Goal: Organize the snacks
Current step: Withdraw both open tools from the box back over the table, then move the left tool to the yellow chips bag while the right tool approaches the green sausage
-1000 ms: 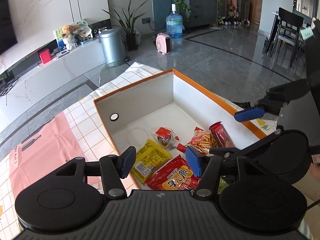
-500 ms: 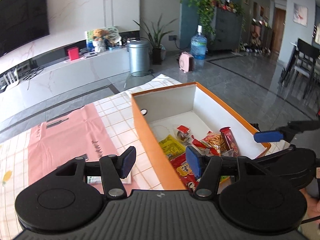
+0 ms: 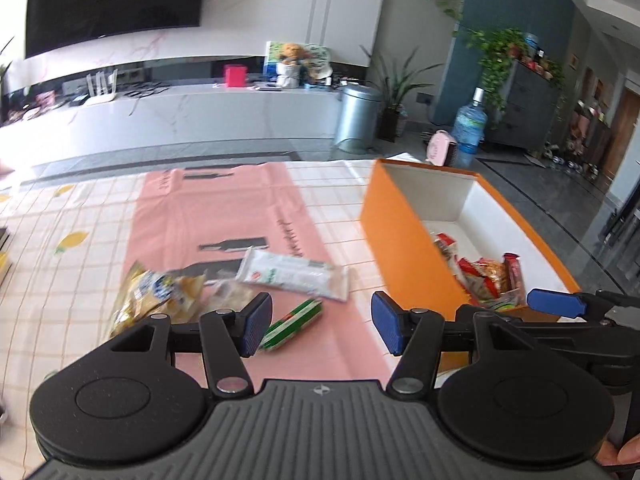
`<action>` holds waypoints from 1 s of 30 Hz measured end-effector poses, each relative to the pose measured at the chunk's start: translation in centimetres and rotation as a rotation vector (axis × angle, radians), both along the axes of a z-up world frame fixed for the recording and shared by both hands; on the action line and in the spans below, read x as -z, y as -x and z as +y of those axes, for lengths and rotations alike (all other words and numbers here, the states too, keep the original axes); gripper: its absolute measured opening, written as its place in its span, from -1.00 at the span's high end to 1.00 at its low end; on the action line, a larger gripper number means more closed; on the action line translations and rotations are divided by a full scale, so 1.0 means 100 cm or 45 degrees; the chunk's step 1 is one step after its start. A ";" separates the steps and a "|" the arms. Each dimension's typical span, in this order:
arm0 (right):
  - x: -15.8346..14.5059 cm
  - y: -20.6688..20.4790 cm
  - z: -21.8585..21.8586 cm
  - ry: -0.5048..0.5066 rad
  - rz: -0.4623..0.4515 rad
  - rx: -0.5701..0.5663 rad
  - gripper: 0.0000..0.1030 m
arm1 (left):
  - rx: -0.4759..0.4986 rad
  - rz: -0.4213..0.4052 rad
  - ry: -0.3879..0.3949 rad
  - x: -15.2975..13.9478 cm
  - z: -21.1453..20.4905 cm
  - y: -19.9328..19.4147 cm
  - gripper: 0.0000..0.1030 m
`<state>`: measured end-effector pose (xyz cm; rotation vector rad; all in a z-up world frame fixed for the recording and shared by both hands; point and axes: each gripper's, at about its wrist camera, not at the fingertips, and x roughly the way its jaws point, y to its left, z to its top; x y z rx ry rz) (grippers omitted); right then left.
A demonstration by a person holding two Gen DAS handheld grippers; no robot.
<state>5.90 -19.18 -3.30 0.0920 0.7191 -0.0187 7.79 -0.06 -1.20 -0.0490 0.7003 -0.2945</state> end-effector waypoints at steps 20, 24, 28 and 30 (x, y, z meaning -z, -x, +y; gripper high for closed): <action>0.043 -0.018 0.091 0.036 0.034 -0.201 -0.63 | -0.247 0.022 0.090 0.047 0.095 0.010 -0.32; 0.054 -0.034 0.094 0.017 0.083 -0.188 -0.63 | -0.282 0.039 0.091 0.058 0.102 -0.002 -0.36; 0.063 -0.050 0.101 0.031 0.103 -0.190 -0.61 | -0.345 0.050 0.154 0.062 0.112 -0.014 -0.36; 0.066 -0.059 0.103 0.025 0.106 -0.190 -0.58 | -0.371 0.042 0.170 0.061 0.115 -0.020 -0.36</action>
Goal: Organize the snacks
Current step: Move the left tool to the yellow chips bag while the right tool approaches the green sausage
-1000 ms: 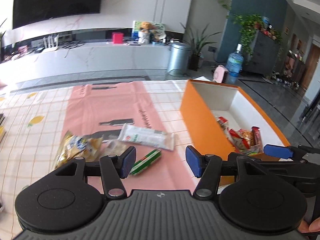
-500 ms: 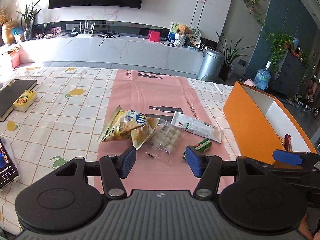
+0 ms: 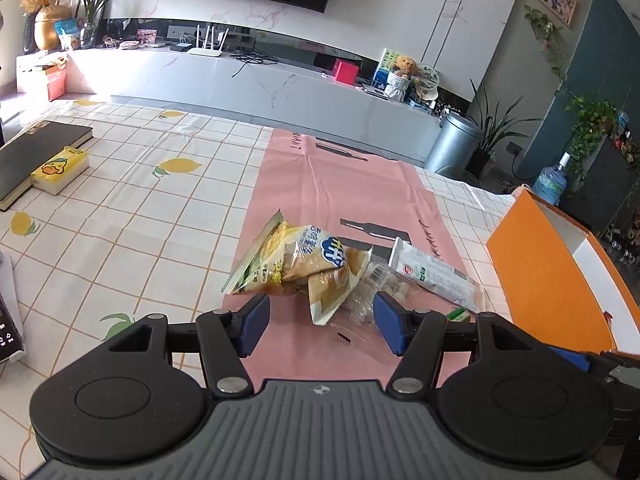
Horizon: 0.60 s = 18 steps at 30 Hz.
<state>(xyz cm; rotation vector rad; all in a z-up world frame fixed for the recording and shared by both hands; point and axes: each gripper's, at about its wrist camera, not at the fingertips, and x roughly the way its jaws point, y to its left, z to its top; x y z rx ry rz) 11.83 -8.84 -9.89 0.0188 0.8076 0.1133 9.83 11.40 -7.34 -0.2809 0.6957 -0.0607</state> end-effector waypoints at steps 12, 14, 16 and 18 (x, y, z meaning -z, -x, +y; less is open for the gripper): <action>0.017 -0.051 -0.002 -0.128 0.030 0.027 -0.42 | -0.060 0.041 0.052 0.011 0.024 -0.057 -0.57; 0.020 -0.057 -0.001 -0.127 0.036 0.028 -0.41 | -0.059 0.075 0.064 0.018 0.026 -0.064 -0.58; 0.025 -0.061 -0.002 -0.137 0.049 0.035 -0.32 | -0.058 0.106 0.069 0.025 0.026 -0.069 -0.60; 0.030 -0.065 -0.004 -0.151 0.070 0.047 -0.31 | -0.053 0.106 0.095 0.030 0.027 -0.071 -0.71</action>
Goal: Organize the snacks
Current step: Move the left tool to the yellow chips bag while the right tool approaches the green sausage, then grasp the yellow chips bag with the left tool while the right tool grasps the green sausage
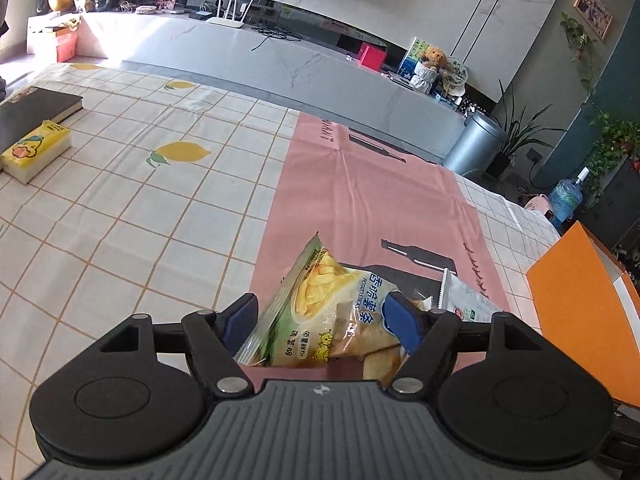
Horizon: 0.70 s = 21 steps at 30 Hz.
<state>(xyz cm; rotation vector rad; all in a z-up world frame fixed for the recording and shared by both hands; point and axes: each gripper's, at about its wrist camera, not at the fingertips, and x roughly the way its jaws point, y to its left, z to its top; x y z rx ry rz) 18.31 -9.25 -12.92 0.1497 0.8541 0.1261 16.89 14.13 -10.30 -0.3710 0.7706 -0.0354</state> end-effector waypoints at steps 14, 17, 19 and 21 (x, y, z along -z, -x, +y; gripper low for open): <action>0.020 -0.009 -0.017 -0.108 0.059 0.069 -0.06 | 0.003 0.037 0.042 0.020 -0.002 -0.008 -0.77; 0.022 -0.009 -0.015 -0.067 0.044 0.061 0.07 | -0.002 0.040 0.039 0.022 -0.004 -0.008 -0.73; 0.022 -0.008 -0.015 -0.053 0.033 0.056 0.13 | -0.001 0.037 0.035 0.021 -0.006 -0.007 -0.67; 0.022 -0.007 -0.015 -0.048 0.027 0.054 0.14 | -0.001 0.036 0.024 0.021 -0.009 -0.007 -0.61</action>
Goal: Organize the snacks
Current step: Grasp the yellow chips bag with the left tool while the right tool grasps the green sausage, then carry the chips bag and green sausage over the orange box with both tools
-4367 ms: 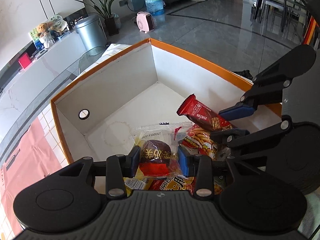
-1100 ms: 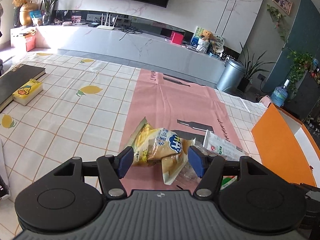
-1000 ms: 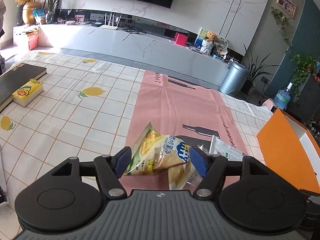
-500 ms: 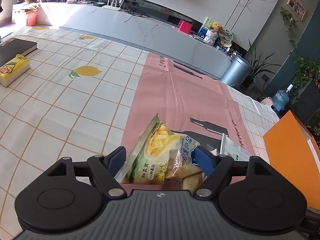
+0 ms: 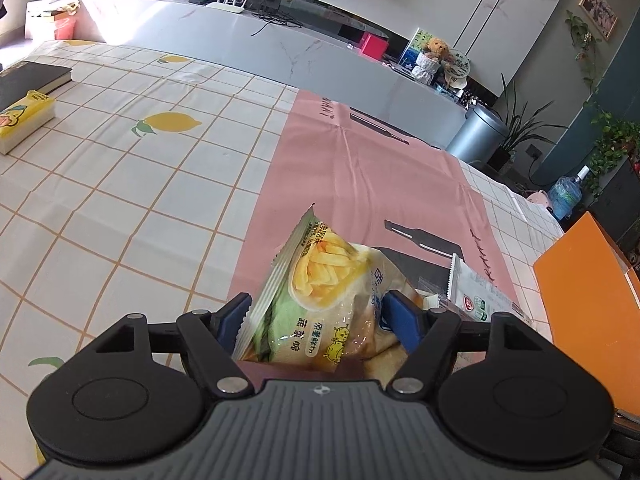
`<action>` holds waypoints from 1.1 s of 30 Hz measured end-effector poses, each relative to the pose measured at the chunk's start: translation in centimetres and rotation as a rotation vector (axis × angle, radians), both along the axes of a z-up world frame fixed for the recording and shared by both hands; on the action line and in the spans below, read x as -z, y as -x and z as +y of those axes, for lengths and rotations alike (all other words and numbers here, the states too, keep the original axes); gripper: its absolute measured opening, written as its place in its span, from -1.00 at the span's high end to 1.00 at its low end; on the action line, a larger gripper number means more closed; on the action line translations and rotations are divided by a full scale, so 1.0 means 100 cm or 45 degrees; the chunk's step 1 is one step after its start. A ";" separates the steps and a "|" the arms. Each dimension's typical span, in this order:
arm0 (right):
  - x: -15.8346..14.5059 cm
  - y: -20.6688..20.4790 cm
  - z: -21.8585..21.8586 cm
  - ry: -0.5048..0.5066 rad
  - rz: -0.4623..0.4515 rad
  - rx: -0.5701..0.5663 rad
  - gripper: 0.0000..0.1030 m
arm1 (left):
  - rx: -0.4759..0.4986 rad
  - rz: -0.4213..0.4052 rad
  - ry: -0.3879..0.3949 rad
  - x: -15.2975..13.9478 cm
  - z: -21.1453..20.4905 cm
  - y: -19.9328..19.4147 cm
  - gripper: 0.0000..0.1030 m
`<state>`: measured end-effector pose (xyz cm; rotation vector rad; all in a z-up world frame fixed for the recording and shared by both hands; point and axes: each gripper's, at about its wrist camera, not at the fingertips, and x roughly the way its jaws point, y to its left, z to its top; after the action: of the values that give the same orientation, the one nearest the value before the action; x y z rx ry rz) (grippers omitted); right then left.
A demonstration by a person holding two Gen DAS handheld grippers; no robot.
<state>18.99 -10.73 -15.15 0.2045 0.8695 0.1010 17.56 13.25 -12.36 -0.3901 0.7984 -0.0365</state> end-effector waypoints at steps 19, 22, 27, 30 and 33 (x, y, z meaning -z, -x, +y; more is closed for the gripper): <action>-0.001 0.018 0.000 0.039 0.038 -0.043 0.15 | 0.022 -0.067 -0.123 -0.024 -0.024 0.046 0.08; -0.001 0.022 0.004 0.042 0.033 -0.085 0.53 | 0.024 -0.076 -0.120 -0.029 -0.026 0.055 0.09; -0.002 0.028 0.007 0.073 0.035 -0.113 0.61 | 0.050 -0.109 -0.080 -0.041 -0.029 0.069 0.09; -0.006 0.035 0.003 0.046 0.039 -0.114 0.62 | 0.057 -0.129 -0.066 -0.050 -0.033 0.080 0.09; -0.016 0.047 0.004 0.054 -0.001 -0.134 0.62 | 0.068 -0.149 -0.066 -0.058 -0.037 0.088 0.09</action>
<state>14.26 -10.37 -13.51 0.1187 0.8811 0.1805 8.72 9.52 -6.60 -0.3150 0.6928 -0.0875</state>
